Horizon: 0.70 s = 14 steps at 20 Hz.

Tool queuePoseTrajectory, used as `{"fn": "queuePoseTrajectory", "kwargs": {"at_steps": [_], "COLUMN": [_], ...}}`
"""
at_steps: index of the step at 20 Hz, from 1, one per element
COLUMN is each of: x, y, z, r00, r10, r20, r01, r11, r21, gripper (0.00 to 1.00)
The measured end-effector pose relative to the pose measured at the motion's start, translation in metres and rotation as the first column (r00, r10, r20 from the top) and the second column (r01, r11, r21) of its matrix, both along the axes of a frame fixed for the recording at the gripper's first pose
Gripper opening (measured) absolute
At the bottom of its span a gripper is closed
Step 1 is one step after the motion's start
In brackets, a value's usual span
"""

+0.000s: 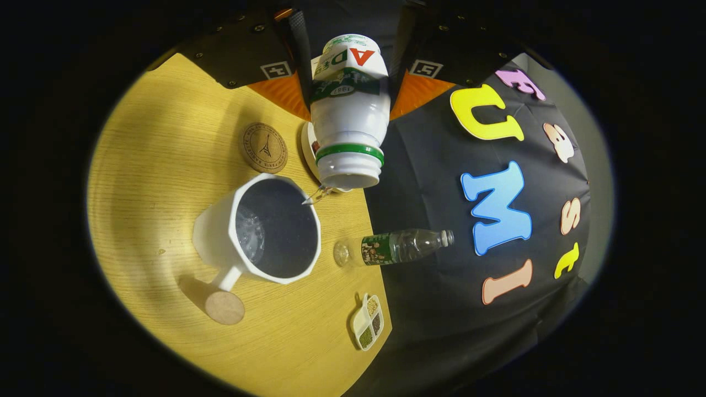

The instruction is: Take the bottle from table, then pour the juice into the cup, finally place the bottle on the coaster

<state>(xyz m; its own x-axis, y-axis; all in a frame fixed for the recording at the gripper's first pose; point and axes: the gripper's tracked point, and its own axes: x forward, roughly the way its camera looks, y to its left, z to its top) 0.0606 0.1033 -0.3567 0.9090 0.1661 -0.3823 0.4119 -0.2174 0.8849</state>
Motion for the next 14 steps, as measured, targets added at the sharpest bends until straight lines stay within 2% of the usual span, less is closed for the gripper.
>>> {"fn": "queuePoseTrajectory", "kwargs": {"at_steps": [14], "x": [0.0021], "y": [-0.0009], "z": [-0.0004], "r00": [0.999], "r10": [-0.042], "r20": [-0.01], "r01": [0.042], "r11": [0.998], "r21": [0.037], "gripper": [0.62]}}
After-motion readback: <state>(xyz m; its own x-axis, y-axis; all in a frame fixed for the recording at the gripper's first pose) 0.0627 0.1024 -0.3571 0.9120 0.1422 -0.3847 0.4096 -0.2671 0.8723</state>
